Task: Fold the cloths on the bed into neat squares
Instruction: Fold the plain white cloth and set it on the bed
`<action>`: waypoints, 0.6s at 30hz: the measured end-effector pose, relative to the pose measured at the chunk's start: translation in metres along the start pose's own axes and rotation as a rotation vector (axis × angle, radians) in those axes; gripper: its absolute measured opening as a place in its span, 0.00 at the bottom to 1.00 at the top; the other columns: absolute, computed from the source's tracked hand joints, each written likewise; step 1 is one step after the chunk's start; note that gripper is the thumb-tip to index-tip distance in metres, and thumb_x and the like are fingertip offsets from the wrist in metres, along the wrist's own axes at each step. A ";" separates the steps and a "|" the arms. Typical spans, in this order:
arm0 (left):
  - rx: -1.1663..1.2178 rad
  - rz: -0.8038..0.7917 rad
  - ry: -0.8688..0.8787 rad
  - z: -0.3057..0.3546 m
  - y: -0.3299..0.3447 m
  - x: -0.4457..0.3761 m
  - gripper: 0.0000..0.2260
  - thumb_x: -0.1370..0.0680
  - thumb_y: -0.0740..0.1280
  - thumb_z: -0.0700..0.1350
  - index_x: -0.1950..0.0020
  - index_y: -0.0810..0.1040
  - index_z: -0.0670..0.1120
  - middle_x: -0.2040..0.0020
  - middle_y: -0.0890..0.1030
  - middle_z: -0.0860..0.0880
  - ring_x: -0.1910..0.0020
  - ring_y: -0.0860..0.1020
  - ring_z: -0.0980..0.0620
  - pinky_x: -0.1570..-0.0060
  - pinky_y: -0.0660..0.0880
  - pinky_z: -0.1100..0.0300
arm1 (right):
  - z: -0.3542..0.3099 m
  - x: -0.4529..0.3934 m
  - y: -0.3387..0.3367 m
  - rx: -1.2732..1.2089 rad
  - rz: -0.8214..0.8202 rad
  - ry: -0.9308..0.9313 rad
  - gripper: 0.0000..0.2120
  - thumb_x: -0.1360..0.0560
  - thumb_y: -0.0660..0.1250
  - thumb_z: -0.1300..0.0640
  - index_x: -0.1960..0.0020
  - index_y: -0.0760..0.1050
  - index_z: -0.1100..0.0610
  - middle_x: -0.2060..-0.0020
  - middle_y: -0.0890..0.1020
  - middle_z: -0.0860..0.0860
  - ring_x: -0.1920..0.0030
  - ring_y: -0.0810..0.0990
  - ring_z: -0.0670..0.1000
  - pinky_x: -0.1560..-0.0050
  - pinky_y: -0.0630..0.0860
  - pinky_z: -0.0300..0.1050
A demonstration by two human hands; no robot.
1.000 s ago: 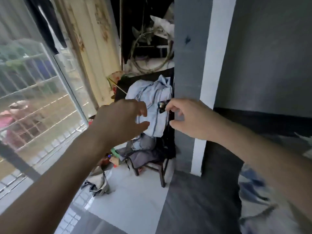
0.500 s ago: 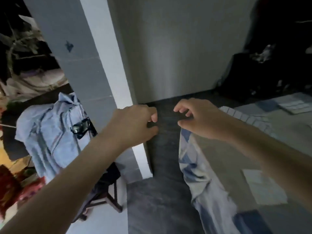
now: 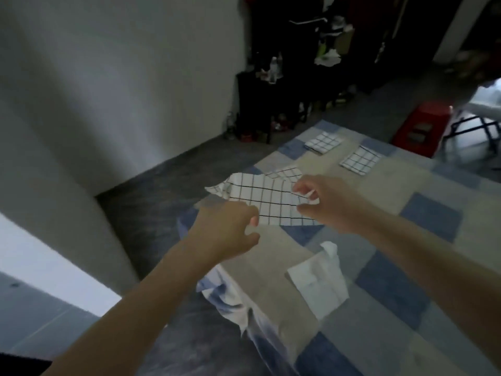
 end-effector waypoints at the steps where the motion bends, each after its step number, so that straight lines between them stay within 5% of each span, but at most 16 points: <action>1: 0.006 -0.036 0.042 0.010 0.017 -0.014 0.09 0.23 0.63 0.57 0.45 0.73 0.58 0.45 0.76 0.58 0.44 0.73 0.55 0.47 0.70 0.55 | 0.022 -0.001 0.003 -0.023 0.019 0.059 0.15 0.27 0.70 0.55 0.41 0.75 0.49 0.48 0.77 0.45 0.50 0.76 0.46 0.54 0.72 0.39; 5: 0.028 -0.200 0.217 0.048 0.096 -0.053 0.11 0.23 0.62 0.56 0.42 0.74 0.55 0.41 0.76 0.55 0.42 0.73 0.53 0.45 0.69 0.56 | 0.116 0.020 0.045 -0.061 0.036 0.351 0.13 0.27 0.67 0.57 0.43 0.73 0.51 0.52 0.74 0.46 0.53 0.75 0.47 0.55 0.71 0.40; 11: 0.026 -0.455 0.443 0.092 0.216 -0.072 0.13 0.23 0.62 0.55 0.40 0.74 0.53 0.38 0.75 0.51 0.41 0.73 0.49 0.43 0.70 0.54 | 0.216 0.085 0.134 -0.077 -0.100 0.759 0.17 0.26 0.66 0.55 0.38 0.70 0.54 0.43 0.76 0.50 0.44 0.76 0.52 0.46 0.75 0.45; 18: 0.045 -0.452 0.576 0.120 0.273 -0.091 0.19 0.24 0.61 0.53 0.34 0.67 0.49 0.34 0.68 0.49 0.41 0.69 0.47 0.45 0.72 0.50 | 0.245 0.113 0.187 -0.180 -0.083 0.965 0.18 0.26 0.66 0.56 0.38 0.67 0.57 0.41 0.73 0.54 0.45 0.74 0.52 0.52 0.70 0.40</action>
Point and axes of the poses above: each hand's wrist, its own x-axis away from the middle knuckle, its own y-axis out of the palm, z = x × y, the point moved 10 cm from there along -x, towards the middle knuckle
